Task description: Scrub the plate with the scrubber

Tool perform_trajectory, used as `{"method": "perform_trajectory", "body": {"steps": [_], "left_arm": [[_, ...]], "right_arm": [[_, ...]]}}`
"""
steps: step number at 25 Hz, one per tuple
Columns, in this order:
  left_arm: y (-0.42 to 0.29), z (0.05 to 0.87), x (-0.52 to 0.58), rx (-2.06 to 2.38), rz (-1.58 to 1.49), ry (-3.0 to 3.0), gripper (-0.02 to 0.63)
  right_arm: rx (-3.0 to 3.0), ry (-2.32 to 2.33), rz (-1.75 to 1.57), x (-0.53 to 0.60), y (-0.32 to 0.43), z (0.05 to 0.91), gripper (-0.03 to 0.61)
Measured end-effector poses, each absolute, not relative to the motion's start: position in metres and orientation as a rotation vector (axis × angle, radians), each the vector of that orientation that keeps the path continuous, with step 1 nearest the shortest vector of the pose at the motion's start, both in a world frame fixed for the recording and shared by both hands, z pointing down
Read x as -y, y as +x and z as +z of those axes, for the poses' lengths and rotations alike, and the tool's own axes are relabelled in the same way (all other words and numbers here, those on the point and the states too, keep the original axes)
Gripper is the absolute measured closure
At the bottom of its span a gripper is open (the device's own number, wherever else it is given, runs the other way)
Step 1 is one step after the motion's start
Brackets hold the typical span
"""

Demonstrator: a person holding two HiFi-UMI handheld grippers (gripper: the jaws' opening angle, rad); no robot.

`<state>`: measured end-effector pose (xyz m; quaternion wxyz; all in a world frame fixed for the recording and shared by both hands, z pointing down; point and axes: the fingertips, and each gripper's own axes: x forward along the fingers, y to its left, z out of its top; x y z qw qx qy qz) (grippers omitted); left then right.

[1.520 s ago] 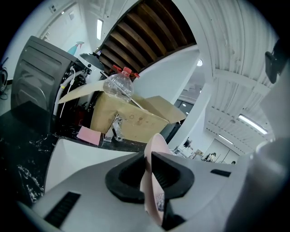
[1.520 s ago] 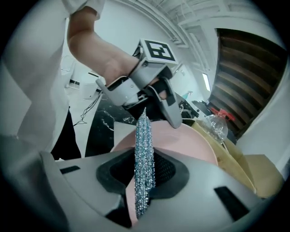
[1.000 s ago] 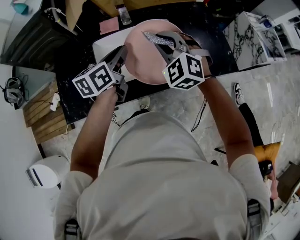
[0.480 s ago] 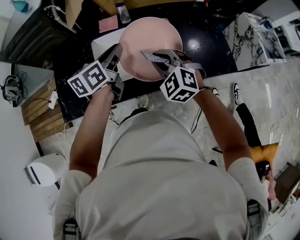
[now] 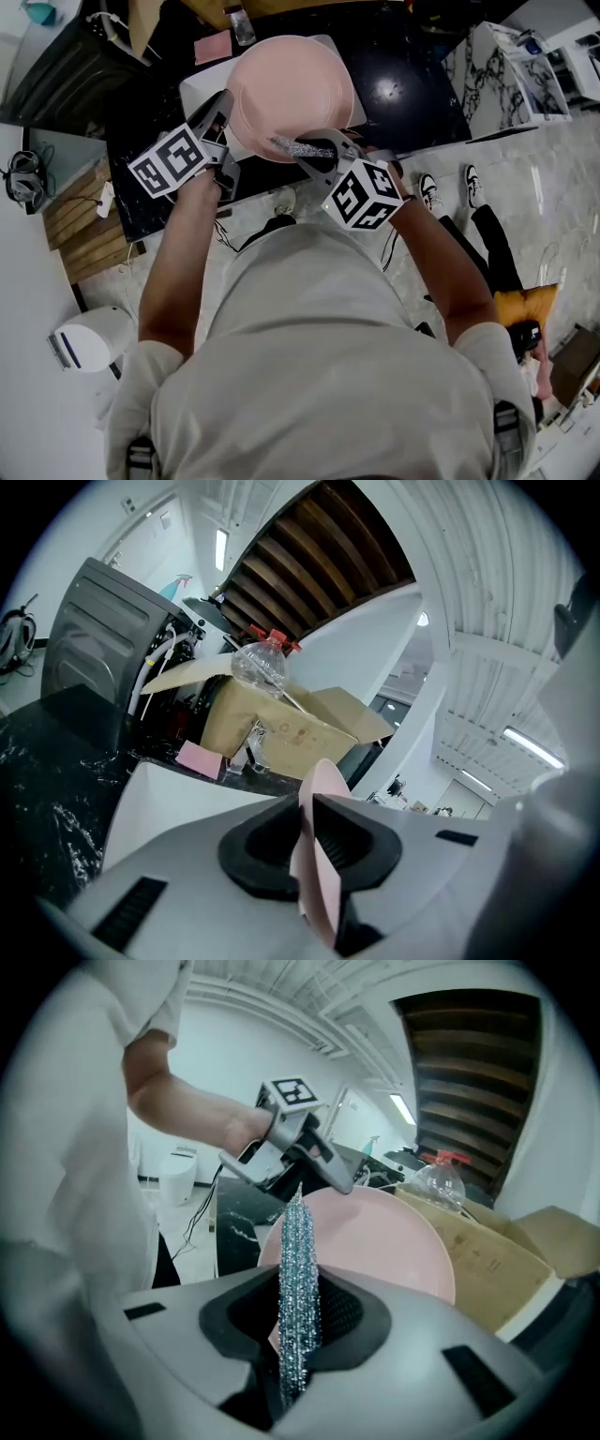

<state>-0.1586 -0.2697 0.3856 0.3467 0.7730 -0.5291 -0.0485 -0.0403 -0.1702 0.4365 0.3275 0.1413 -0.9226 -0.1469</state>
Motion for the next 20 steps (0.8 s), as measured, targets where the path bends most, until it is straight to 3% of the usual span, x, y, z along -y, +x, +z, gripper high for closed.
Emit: {"method": "perform_trajectory", "body": {"steps": [8, 20], "left_arm": [[-0.178, 0.396, 0.255, 1.398, -0.135, 1.924, 0.571], [-0.221, 0.451, 0.252, 1.415, -0.146, 1.714, 0.569]], "right_arm": [[2.812, 0.879, 0.036, 0.206, 0.032, 0.344, 0.500], [2.703, 1.133, 0.223, 0.204, 0.109, 0.370, 0.500]]}}
